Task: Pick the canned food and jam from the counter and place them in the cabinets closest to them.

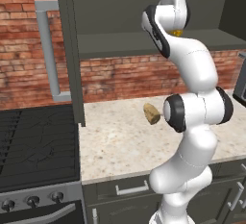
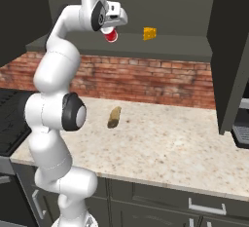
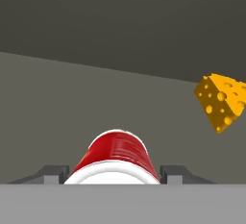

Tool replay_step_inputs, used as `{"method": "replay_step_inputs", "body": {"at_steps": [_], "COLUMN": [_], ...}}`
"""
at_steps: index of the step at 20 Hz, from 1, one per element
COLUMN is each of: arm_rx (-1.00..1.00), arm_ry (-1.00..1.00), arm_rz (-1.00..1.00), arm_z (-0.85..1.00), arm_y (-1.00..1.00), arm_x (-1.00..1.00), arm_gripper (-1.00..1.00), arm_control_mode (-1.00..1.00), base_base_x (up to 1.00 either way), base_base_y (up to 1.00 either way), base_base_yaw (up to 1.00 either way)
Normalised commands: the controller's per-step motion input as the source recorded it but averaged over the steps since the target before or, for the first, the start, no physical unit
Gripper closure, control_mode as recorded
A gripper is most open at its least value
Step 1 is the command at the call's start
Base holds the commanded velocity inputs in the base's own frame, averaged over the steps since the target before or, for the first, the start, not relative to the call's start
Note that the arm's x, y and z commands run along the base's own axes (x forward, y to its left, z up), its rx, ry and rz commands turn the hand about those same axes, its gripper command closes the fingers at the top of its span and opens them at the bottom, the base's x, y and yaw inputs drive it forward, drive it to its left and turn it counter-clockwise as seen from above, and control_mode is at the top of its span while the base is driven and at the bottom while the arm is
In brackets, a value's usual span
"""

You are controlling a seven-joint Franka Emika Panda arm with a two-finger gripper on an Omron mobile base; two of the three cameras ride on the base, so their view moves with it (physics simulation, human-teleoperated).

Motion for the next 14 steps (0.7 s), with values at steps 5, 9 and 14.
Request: {"method": "replay_step_inputs", "body": {"at_steps": [5, 9, 14], "arm_rx": [0.00, 0.00, 0.00], "arm_ry": [0.00, 0.00, 0.00], "arm_rz": [0.00, 0.00, 0.00], "arm_z": [-0.03, 0.00, 0.00], "arm_y": [-0.02, 0.00, 0.00], "arm_x": [0.19, 0.13, 0.01], "arm_gripper": [1.00, 1.00, -1.00], "arm_control_mode": [-1.00, -1.00, -1.00], "base_base_x": [0.00, 0.00, 0.00], "base_base_y": [0.00, 0.00, 0.00], "base_base_yaw": [0.00, 0.00, 0.00]}}
